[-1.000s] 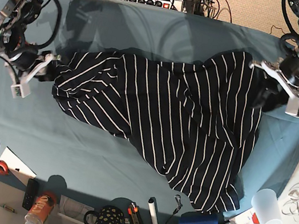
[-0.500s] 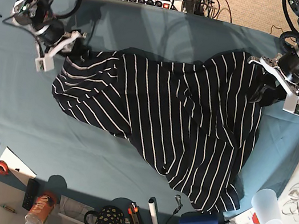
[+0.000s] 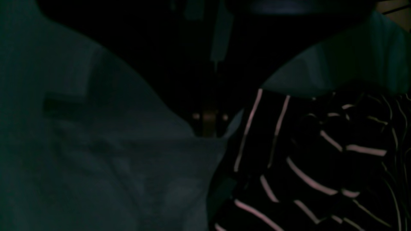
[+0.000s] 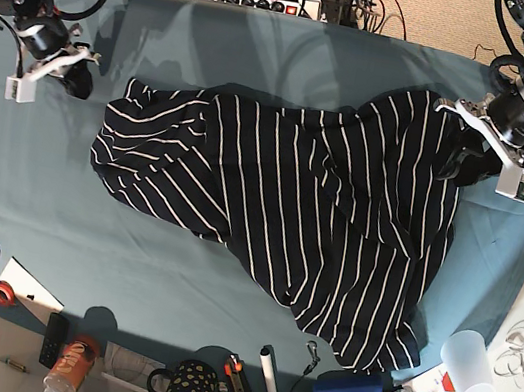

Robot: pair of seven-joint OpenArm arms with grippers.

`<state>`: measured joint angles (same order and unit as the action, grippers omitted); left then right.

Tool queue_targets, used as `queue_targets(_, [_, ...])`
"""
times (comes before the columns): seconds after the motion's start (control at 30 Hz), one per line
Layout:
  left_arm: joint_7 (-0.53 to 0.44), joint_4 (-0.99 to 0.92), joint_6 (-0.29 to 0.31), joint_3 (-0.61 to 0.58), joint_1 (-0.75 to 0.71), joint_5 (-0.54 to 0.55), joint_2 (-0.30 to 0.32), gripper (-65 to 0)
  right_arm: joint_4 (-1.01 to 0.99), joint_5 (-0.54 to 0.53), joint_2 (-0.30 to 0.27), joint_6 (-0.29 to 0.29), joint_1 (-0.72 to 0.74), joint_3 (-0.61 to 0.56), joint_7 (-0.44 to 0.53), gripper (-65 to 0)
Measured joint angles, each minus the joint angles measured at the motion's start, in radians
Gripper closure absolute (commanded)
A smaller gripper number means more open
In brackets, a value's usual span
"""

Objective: Layout the t-shirt on the table in an organized manner, then fold the t-shirt properly
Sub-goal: 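Reposition right gripper onto the shirt edge nearest it and grasp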

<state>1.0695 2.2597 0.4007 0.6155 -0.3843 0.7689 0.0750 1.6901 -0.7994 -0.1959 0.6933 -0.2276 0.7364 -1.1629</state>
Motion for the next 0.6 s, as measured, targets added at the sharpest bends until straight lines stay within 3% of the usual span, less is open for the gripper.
queue_targets(0.17, [0.000, 0.000, 0.000, 0.000, 0.000, 0.000, 0.000, -23.0, 0.000, -0.001, -0.003, 0.000, 0.000, 0.026, 0.016, 0.0])
queue_targets(0.27, [0.000, 0.000, 0.000, 0.000, 0.000, 0.000, 0.000, -23.0, 0.000, -0.063, -0.021, 0.000, 0.000, 0.011, -0.060, 0.0])
queue_targets(0.4, [0.000, 0.000, 0.000, 0.000, 0.000, 0.000, 0.000, -23.0, 0.000, -0.199, -0.059, 0.003, 0.000, -0.052, -0.194, -24.1])
queue_targets(0.5, [0.000, 0.000, 0.000, 0.000, 0.000, 0.000, 0.000, -23.0, 0.000, -0.195, -0.057, 0.003, -0.001, -0.118, -0.182, -26.1])
queue_targets(0.6, [0.000, 0.000, 0.000, 0.000, 0.000, 0.000, 0.000, -23.0, 0.000, -0.163, -0.048, 0.004, -0.002, -0.192, -0.085, -26.1])
